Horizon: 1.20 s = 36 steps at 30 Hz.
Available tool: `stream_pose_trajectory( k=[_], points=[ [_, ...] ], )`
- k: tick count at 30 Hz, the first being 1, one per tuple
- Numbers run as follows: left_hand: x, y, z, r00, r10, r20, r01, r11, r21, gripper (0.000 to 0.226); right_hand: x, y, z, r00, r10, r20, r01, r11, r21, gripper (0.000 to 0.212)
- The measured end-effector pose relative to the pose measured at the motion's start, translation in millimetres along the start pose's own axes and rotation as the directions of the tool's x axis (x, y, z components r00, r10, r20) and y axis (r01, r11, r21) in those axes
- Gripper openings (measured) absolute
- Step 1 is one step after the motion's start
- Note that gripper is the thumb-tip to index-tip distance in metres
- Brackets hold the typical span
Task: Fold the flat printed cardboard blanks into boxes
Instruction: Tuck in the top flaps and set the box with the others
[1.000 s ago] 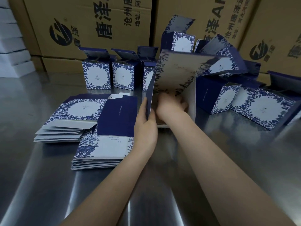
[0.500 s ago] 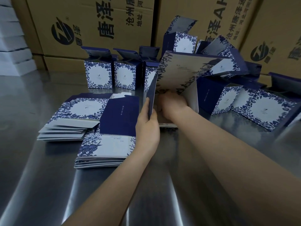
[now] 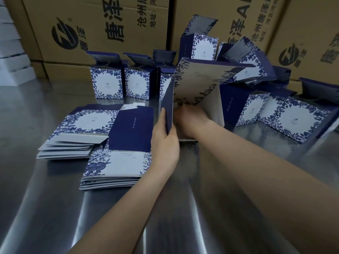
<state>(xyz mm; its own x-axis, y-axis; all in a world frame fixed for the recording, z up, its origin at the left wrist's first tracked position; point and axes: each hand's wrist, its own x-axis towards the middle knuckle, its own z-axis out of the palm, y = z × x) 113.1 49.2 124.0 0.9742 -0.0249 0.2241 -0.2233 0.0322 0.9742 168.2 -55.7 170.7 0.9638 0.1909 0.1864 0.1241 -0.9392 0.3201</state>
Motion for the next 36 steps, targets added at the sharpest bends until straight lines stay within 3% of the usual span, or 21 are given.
stream_pose_trajectory(
  k=[6, 13, 17, 21, 24, 27, 31, 36],
  points=[
    [1.3, 1.0, -1.2, 1.000, -0.013, 0.000, 0.013, 1.000, 0.010, 0.050, 1.7, 0.8, -3.4, 0.991, 0.055, 0.119, -0.071, 0.989, 0.133, 0.029],
    [0.7, 1.6, -1.4, 1.000, -0.014, 0.016, 0.013, 1.000, 0.023, 0.050, 0.1, 4.3, -7.3, 0.972, 0.144, 0.183, -0.195, 0.935, 0.298, 0.003],
    [1.8, 2.1, -1.8, 1.000, -0.019, 0.005, 0.019, 1.000, 0.014, 0.050, 2.3, -1.0, -4.9, 0.966, 0.180, 0.183, -0.234, 0.914, 0.332, 0.021],
    [2.8, 1.8, -2.4, 0.999, -0.030, 0.012, 0.030, 1.000, -0.001, 0.050, 4.0, -6.8, -2.6, 0.958, 0.094, 0.272, -0.159, 0.961, 0.228, 0.010],
    [3.1, 1.0, -2.7, 0.999, -0.034, 0.020, 0.034, 0.999, 0.010, 0.050, 10.1, -9.8, 4.6, 0.933, 0.025, 0.358, -0.092, 0.981, 0.172, 0.033],
    [2.9, 0.5, -3.1, 1.000, -0.025, 0.005, 0.024, 0.999, 0.023, 0.051, 12.5, -10.9, 6.8, 0.914, 0.011, 0.406, -0.070, 0.989, 0.130, 0.039],
    [1.9, 1.4, -3.8, 1.000, -0.011, -0.006, 0.011, 1.000, 0.027, 0.053, 7.1, -11.5, 0.3, 0.963, 0.008, 0.270, -0.063, 0.979, 0.196, 0.023],
    [3.8, -1.8, -4.4, 0.999, -0.047, -0.020, 0.047, 0.999, 0.018, 0.054, 6.9, -14.1, 2.4, 0.915, 0.026, 0.402, -0.148, 0.950, 0.276, 0.041]
  ],
)
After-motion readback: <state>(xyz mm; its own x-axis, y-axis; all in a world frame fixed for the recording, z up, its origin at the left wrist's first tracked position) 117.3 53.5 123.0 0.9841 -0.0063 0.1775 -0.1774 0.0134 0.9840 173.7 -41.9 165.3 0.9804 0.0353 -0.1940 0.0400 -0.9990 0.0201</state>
